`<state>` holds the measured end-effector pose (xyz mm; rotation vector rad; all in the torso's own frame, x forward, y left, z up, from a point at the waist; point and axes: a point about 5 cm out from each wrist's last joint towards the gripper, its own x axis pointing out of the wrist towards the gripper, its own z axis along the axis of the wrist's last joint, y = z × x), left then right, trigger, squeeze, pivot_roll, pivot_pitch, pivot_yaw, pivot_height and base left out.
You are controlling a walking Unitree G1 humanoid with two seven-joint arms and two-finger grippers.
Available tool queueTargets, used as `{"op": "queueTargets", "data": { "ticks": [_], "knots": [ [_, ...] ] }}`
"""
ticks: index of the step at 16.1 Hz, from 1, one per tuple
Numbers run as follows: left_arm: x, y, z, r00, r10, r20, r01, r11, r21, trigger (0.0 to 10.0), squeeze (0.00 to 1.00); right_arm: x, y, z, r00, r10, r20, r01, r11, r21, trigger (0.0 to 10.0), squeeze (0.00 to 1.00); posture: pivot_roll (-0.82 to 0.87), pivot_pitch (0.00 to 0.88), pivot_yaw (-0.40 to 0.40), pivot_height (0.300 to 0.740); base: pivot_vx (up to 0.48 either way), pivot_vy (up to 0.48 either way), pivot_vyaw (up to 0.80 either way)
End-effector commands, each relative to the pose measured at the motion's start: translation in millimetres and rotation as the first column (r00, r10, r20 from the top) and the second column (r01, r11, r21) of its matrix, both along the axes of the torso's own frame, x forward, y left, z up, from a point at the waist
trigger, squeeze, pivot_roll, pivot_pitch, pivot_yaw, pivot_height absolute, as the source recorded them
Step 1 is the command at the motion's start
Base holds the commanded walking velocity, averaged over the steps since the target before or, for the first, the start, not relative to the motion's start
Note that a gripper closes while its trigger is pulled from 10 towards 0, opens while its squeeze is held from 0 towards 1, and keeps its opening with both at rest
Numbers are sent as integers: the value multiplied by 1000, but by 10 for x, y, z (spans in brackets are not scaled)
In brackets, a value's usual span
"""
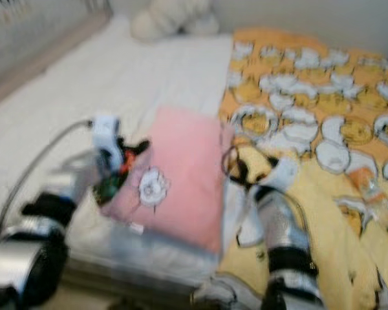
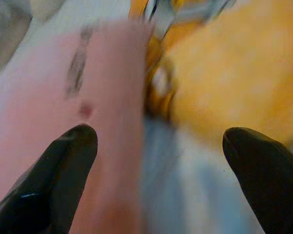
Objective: Clean up the room
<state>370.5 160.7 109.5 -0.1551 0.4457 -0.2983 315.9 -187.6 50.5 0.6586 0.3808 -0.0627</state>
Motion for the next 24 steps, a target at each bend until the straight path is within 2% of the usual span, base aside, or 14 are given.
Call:
{"op": "queueTargets", "data": {
  "ticks": [1,3,6,7,10,13,14,15,17,18,19,20,22,24],
  "knots": [
    [19,-78,-3,999,-26,-34,25,999,-39,10000,0,-48,-45,-78,1000,-13,-25,14,1000,23,10000,0,62,0,5,740,0,0,0],
    [49,-153,1,998,-45,-53,43,998,-46,10000,0,-60,-45,-126,999,-9,-49,11,1000,29,10000,0,47,0,8,740,0,0,0],
    [111,-287,179,993,-117,-16,116,991,-59,10000,0,-56,-61,-56,1000,1,-8,-1,1000,-11,10000,0,31,0,22,740,0,0,0],
    [106,-326,158,991,-134,-29,133,990,-47,10000,0,-54,-38,-78,1000,3,-13,-3,1000,-9,10000,0,31,0,22,740,0,0,0],
    [17,-534,-110,984,-146,-103,145,989,-10,10000,0,4,31,-141,999,13,-37,-14,1000,-20,10000,0,42,0,19,740,0,0,0],
    [-112,-736,-322,970,-163,-179,160,987,-35,10000,0,46,83,-145,998,16,-56,-17,1000,-22,10000,0,28,23,27,740,0,0,0],
    [-150,-779,-376,967,-161,-198,156,987,-42,10000,0,51,104,-151,998,14,-62,-16,1000,-21,10000,0,19,26,32,740,0,0,0],
    [-209,-922,-424,957,-195,-215,183,980,-78,10000,0,80,189,-148,998,20,-64,-20,1000,-9,10000,0,2,27,40,740,0,0,0],
    [-271,-1041,-469,941,-256,-220,243,966,-84,10000,0,85,300,-204,996,22,-89,-19,999,34,10000,0,-3,16,51,740,0,0,0],
    [-284,-1032,-495,942,-251,-224,240,968,-74,10000,0,79,320,-224,995,20,-98,-16,999,47,10000,0,-3,16,51,740,0,0,0],
    [-326,-959,-592,945,-225,-239,226,974,-22,4627,0,44,349,-289,992,18,-127,-9,998,69,0,0,6,2,46,740,0,0,0],
    [-340,-936,-622,946,-221,-238,229,974,3,0,0,23,358,-319,990,20,-139,-8,996,86,0,0,6,2,46,740,0,0,0],
    [-332,-862,-644,957,-194,-216,212,975,63,0,0,-56,254,-408,985,-6,-170,23,995,97,0,0,21,5,33,740,0,0,0],
    [-305,-790,-635,969,-154,-196,173,981,86,0,0,-160,157,-514,979,-29,-204,48,995,90,0,0,18,14,41,740,0,0,0]
  ]
}}
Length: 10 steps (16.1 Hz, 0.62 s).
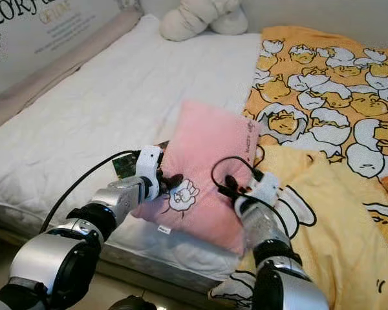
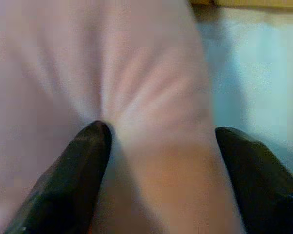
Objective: Clean up the room
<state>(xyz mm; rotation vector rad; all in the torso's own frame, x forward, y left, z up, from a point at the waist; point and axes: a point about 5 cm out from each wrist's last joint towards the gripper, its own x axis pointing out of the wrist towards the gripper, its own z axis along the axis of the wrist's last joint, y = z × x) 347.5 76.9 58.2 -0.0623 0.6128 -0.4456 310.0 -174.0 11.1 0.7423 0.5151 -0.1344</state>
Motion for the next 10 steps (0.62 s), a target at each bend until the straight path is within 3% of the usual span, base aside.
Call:
{"op": "queueTargets", "data": {
  "ticks": [1,3,6,10],
  "knots": [
    [-73,59,-123,999,13,-38,-12,999,38,0,0,-128,22,-150,998,5,-64,-4,1000,14,0,0,18,14,41,740,0,0,0],
    [-69,67,-123,1000,5,-22,-3,998,64,0,0,-182,25,-214,995,11,-97,-10,1000,10,0,0,16,0,44,740,0,0,0],
    [-48,35,-91,1000,-2,-2,2,998,65,0,0,-140,52,-185,995,28,-94,-28,1000,8,0,0,15,0,44,740,0,0,0],
    [2,-14,-2,999,-9,40,9,1000,16,0,0,-100,104,-155,995,55,-82,-55,998,-2,0,0,32,0,45,740,0,0,0]
  ]
}}
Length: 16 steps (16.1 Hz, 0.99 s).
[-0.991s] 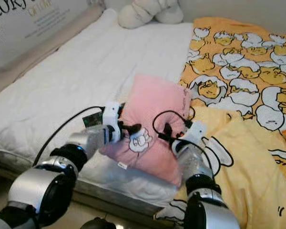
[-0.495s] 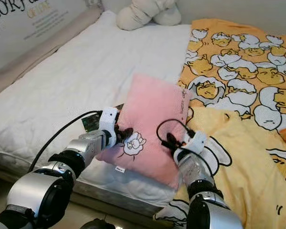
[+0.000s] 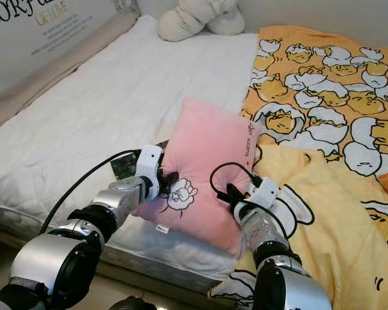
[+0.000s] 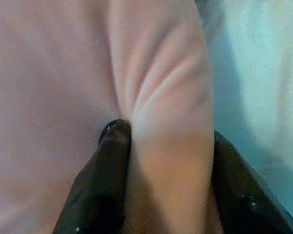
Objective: Clean up the room
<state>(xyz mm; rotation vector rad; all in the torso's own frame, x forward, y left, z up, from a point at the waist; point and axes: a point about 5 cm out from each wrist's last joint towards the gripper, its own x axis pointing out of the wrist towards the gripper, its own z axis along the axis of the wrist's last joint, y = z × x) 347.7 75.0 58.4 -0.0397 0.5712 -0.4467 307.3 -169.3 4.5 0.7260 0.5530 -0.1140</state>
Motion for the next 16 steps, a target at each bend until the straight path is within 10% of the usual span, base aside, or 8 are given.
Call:
{"op": "queueTargets", "data": {
  "ticks": [1,9,16],
  "knots": [
    [5,3,5,1000,-3,-2,3,1000,-12,0,0,-60,94,-80,998,33,-51,-32,999,6,0,0,37,0,47,740,0,0,0],
    [2,-145,58,995,-76,66,76,997,1,0,0,-115,74,-142,996,-21,-88,22,1000,12,0,0,40,0,58,740,0,0,0],
    [309,-131,641,961,-108,254,129,989,-66,0,0,334,-114,446,979,-32,199,39,999,-34,0,0,9,0,58,740,0,0,0]
  ]
}}
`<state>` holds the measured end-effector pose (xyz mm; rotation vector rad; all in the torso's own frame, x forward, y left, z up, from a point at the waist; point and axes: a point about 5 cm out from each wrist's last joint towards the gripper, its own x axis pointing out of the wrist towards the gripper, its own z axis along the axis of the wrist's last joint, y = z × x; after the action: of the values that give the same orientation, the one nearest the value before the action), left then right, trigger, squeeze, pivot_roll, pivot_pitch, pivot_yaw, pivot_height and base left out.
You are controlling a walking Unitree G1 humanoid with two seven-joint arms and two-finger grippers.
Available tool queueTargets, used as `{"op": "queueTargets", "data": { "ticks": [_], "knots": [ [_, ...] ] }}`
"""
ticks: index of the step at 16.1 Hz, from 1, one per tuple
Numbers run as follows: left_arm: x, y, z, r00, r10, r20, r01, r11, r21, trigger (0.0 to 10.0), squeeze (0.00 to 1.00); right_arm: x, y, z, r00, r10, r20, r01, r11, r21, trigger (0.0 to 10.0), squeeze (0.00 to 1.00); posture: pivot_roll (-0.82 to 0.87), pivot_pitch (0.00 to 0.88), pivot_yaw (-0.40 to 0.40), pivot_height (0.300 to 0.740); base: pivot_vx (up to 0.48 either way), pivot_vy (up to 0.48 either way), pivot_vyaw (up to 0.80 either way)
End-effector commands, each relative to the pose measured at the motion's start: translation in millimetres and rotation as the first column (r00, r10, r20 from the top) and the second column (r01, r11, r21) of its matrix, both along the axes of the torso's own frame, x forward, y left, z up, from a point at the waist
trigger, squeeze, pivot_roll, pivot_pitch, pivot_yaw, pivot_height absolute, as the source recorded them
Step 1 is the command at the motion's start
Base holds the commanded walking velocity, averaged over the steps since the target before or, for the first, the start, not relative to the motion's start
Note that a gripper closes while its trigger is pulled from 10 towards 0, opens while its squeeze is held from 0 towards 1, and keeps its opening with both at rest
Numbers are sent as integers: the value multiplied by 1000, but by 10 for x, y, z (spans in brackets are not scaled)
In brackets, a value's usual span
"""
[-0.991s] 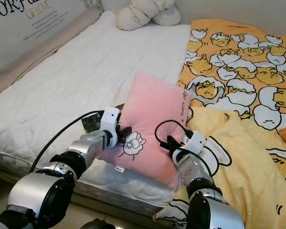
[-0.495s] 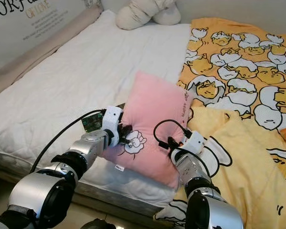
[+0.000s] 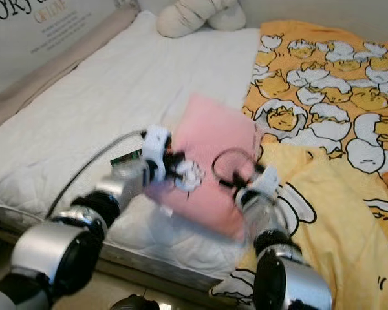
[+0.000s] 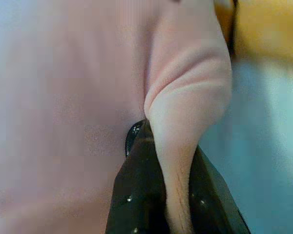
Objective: Clean up the room
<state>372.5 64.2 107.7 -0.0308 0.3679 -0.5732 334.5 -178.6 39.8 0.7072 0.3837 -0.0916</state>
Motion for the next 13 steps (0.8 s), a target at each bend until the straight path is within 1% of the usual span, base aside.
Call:
{"op": "queueTargets", "data": {
  "ticks": [1,2,3,4,5,6,7,8,9,10,11,13],
  "knots": [
    [156,30,373,992,-3,128,9,999,-45,0,0,186,-75,326,990,-9,138,13,999,-29,0,0,7,0,59,740,0,0,0],
    [243,96,623,978,5,207,10,998,-68,0,0,288,-100,586,970,5,243,13,997,-73,0,0,5,0,60,740,0,0,0],
    [295,165,802,964,14,265,6,997,-74,0,0,335,-98,776,949,19,315,17,994,-112,0,0,4,0,60,740,0,0,0],
    [317,215,901,953,18,302,5,997,-74,0,0,348,-82,892,933,26,360,17,993,-117,0,0,5,0,57,740,0,0,0],
    [319,253,953,937,15,348,1,999,-46,0,0,331,-44,966,913,59,403,8,986,-164,0,0,5,0,55,740,0,0,0],
    [316,267,970,928,17,373,-6,999,-31,3020,0,316,-11,996,899,92,427,-4,979,-202,0,0,4,0,54,740,0,0,0],
    [307,271,923,933,24,360,-17,1000,-22,10000,0,300,-3,939,911,92,402,-3,976,-216,0,0,3,0,52,740,0,0,0],
    [299,276,886,938,50,344,-33,998,-55,10000,0,278,16,904,914,109,390,-17,973,-231,0,0,10,0,48,740,0,0,0],
    [288,266,860,935,65,347,-47,997,-59,10000,0,260,36,891,917,126,379,-29,968,-251,0,0,11,0,44,740,0,0,0],
    [281,258,855,931,91,354,-66,994,-83,10000,0,247,42,875,927,151,345,-32,944,-328,3569,0,13,0,43,740,0,0,0],
    [278,254,859,926,108,363,-78,992,-96,10000,0,242,43,870,930,155,334,-31,937,-348,10000,0,14,0,43,740,0,281,0],
    [268,241,853,916,147,374,-107,986,-126,10000,0,230,22,886,926,163,340,-21,923,-385,10000,0,14,0,43,740,0,480,0]
  ]
}}
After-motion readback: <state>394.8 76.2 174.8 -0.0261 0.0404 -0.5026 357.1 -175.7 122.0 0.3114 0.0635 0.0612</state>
